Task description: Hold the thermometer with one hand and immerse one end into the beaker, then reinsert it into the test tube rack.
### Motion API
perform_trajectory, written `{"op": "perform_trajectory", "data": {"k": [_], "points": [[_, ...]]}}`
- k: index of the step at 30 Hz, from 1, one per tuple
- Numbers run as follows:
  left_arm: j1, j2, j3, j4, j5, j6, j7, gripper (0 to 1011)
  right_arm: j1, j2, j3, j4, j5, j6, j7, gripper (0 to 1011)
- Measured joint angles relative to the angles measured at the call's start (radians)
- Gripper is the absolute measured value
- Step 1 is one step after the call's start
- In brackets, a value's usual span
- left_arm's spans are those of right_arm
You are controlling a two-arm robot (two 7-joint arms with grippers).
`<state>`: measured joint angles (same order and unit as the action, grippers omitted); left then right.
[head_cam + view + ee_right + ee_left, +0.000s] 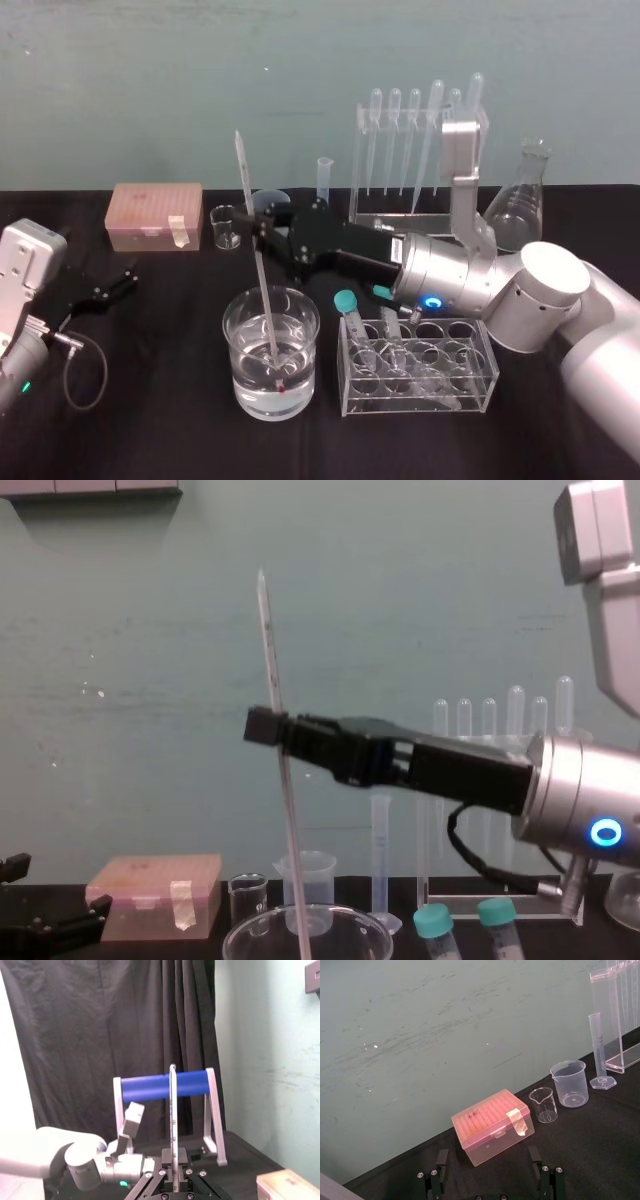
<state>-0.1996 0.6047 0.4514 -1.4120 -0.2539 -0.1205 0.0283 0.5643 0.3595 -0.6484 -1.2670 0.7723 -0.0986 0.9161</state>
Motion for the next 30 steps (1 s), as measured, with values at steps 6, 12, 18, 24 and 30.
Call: {"op": "perform_trajectory", "data": {"k": [6, 12, 18, 24, 30], "points": [[0.000, 0.000, 0.000, 0.000, 0.000, 0.000, 0.000, 1008, 0.012, 0.020, 0.026, -0.083, 0.047, 0.036, -0.009, 56], [0.000, 0.000, 0.000, 0.000, 0.000, 0.000, 0.000, 1008, 0.043, 0.055, 0.065, -0.185, 0.072, 0.041, -0.040, 56], [0.000, 0.000, 0.000, 0.000, 0.000, 0.000, 0.000, 1008, 0.078, 0.113, 0.151, -0.302, 0.110, 0.049, -0.126, 56], [0.000, 0.000, 0.000, 0.000, 0.000, 0.000, 0.000, 1008, 0.031, 0.204, 0.241, -0.380, 0.122, 0.043, -0.228, 56], [0.000, 0.000, 0.000, 0.000, 0.000, 0.000, 0.000, 1008, -0.095, 0.296, 0.312, -0.447, 0.142, 0.067, -0.309, 56]]}}
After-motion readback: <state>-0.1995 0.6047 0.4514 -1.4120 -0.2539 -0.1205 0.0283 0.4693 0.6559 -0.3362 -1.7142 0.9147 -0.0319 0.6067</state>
